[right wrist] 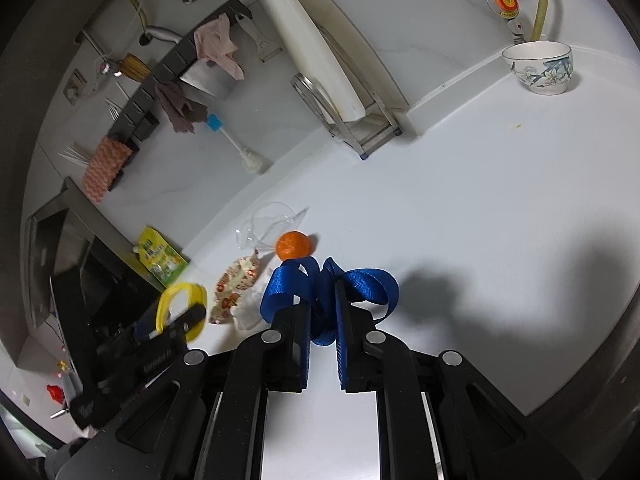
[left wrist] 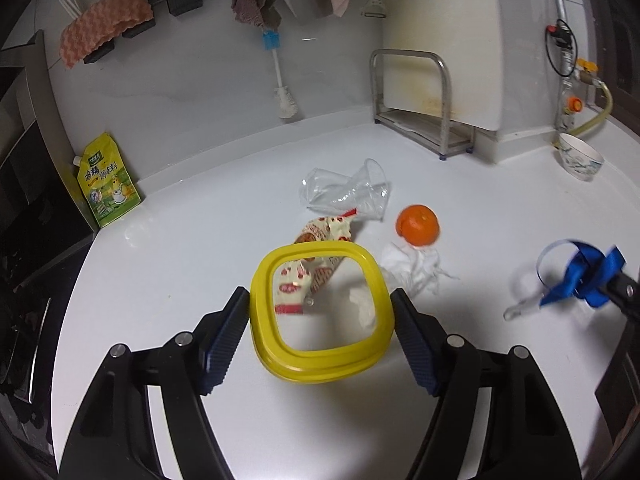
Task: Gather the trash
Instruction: 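Carry the lid and lanyard over the bin and open both tools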
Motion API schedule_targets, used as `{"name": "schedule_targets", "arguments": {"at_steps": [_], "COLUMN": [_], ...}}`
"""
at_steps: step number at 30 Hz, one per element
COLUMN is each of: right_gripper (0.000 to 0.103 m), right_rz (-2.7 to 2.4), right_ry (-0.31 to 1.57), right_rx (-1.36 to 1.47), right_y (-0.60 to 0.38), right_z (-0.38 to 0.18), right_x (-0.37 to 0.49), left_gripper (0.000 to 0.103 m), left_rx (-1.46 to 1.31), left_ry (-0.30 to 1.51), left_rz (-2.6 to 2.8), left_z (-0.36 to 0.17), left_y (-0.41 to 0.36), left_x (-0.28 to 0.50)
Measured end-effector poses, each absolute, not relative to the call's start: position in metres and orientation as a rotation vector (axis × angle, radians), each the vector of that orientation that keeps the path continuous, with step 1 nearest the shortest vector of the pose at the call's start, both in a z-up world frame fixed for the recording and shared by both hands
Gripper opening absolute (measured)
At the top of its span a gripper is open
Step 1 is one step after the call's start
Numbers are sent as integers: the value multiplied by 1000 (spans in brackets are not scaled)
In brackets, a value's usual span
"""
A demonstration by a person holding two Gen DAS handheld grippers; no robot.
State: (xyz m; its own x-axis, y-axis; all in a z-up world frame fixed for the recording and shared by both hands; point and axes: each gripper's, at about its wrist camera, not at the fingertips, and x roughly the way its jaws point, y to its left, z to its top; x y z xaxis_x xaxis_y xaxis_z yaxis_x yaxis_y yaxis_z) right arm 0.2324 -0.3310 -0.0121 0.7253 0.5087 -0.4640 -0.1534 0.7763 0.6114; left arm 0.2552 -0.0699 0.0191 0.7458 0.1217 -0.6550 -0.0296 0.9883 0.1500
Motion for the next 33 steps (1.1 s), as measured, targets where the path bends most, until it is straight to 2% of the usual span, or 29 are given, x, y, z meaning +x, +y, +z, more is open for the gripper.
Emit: {"name": "schedule_targets", "arguments": {"at_steps": [12, 28, 33], "right_gripper": [10, 10, 10], "right_rz": [380, 394, 319], "right_ry": [619, 602, 640], "right_rx": [501, 366, 363], "right_y": [-318, -242, -229], "right_z": [4, 14, 3], "right_x": [191, 56, 21], "left_gripper": [70, 70, 70], "left_rx": [120, 162, 159], "left_ry": [711, 665, 662], "left_rz": [35, -63, -92], "left_z": [22, 10, 1], "left_y": [-63, -31, -21], "left_x": [171, 56, 34]}}
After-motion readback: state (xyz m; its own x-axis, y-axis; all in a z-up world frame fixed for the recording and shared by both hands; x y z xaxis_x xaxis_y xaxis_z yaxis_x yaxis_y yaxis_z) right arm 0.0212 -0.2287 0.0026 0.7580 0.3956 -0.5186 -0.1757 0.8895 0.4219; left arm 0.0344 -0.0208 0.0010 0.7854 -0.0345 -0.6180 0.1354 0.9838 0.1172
